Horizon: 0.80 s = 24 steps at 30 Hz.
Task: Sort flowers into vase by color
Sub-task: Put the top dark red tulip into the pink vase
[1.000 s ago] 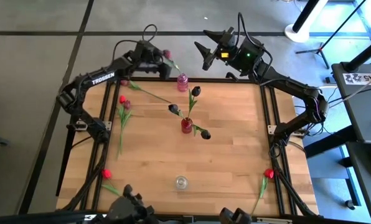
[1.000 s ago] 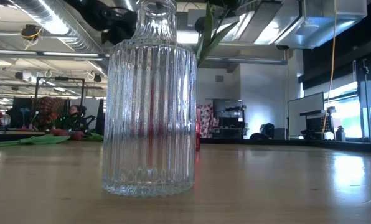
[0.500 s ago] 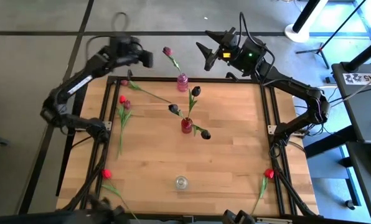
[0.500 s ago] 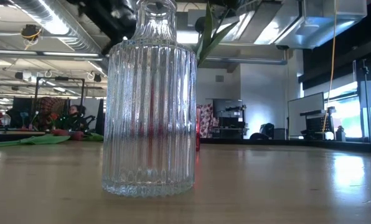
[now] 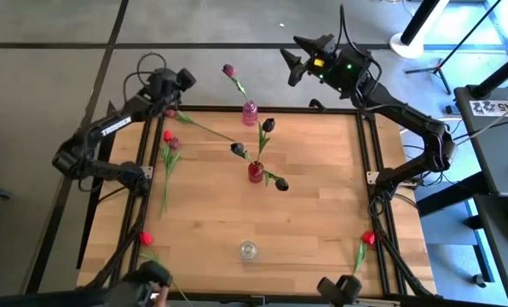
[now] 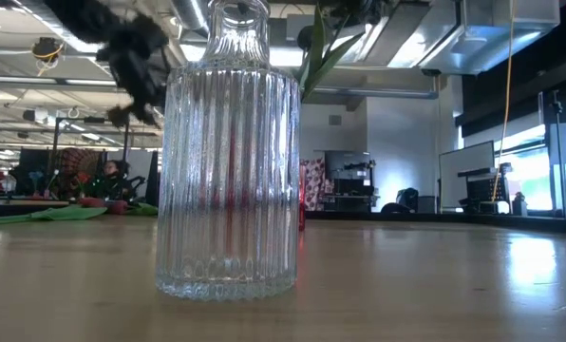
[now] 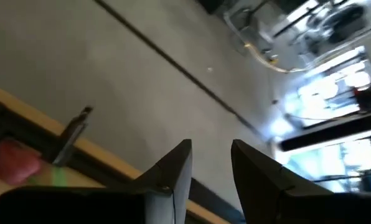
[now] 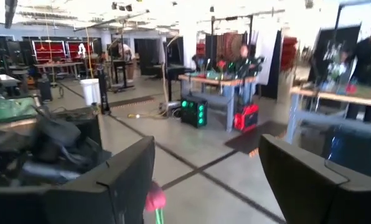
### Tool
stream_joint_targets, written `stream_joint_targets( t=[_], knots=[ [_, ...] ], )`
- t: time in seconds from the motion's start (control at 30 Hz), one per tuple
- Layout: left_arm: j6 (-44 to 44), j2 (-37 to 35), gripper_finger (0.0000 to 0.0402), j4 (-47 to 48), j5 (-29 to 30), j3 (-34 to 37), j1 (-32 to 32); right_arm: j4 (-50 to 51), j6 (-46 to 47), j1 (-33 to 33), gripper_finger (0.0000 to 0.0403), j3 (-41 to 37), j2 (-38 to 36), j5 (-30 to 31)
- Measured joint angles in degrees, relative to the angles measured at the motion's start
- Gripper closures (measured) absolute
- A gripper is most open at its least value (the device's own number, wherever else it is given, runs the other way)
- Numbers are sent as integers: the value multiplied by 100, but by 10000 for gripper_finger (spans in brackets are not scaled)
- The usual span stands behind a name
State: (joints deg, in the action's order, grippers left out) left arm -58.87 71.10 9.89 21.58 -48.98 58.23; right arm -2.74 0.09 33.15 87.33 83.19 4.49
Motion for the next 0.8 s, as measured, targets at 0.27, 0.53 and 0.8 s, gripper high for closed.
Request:
stream_joint_targets(
  t=[0.27, 0.53, 0.8],
  knots=[
    [-51, 1375, 293, 210, -134, -145, 99, 305, 701, 260, 118, 0, 23, -303],
    [-745, 1885, 293, 795, -568, -189, 388, 595, 693, 251, 118, 0, 12, -304],
    [-1293, 2232, 292, 996, -1424, -215, 796, 1063, 689, 251, 118, 0, 12, -119]
  ],
)
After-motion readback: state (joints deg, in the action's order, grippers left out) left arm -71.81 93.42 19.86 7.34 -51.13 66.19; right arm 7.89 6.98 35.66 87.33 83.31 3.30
